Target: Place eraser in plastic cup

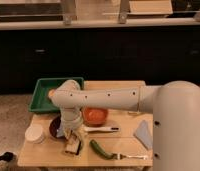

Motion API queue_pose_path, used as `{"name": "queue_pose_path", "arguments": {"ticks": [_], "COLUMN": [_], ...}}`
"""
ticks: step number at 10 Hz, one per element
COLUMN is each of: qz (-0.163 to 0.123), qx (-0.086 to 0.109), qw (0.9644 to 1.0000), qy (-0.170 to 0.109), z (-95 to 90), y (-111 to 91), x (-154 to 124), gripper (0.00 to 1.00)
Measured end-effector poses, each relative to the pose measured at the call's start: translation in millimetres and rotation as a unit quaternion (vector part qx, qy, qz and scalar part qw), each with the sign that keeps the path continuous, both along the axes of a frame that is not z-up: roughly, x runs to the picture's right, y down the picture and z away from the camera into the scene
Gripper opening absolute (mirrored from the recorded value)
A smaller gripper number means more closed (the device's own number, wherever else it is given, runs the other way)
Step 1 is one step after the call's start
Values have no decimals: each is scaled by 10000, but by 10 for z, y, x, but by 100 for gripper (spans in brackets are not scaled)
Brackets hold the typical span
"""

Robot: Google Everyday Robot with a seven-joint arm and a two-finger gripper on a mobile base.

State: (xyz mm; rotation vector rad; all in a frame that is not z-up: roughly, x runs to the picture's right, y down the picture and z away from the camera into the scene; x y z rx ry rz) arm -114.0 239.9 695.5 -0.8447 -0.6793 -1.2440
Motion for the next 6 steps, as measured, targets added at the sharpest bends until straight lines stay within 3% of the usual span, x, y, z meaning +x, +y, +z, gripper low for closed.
{"name": "queue_pose_path", "arguments": {"ticks": [5,6], "qz": [102,105], "qx": [-6,-15], "qw": [9999,9999], "qy": [83,85], "z": [10,14], "y": [-15,-11], "x": [19,19], "gripper": [76,80]}}
